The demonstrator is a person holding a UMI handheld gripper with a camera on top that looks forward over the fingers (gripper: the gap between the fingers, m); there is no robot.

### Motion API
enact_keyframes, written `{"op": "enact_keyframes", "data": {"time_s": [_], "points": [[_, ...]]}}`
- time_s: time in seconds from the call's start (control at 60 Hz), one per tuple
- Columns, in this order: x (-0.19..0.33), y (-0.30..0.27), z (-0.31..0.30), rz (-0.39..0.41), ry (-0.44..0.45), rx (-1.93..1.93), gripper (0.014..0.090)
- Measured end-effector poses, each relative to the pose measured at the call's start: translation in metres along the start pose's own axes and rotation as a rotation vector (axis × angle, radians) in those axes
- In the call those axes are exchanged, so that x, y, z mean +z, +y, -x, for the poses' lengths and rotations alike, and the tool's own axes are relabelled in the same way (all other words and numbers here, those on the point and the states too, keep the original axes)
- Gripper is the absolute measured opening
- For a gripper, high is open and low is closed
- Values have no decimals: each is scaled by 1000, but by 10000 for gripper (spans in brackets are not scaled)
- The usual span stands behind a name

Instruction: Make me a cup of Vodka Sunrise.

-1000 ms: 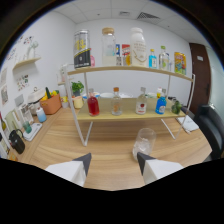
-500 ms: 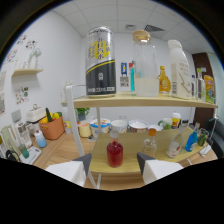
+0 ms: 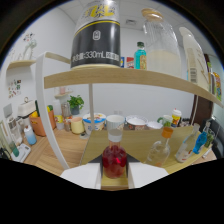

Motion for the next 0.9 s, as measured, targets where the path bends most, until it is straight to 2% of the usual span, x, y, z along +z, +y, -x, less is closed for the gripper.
{"op": "enact_keyframes", "data": {"time_s": [0.25, 0.567, 0.75, 0.9], "points": [[-11, -7, 1, -30, -36, -33, 342], [-77, -8, -22, -92, -77, -27, 342], [-99, 32, -55, -49, -72, 48, 343], [-103, 58, -69, 8, -118, 266, 343]]}}
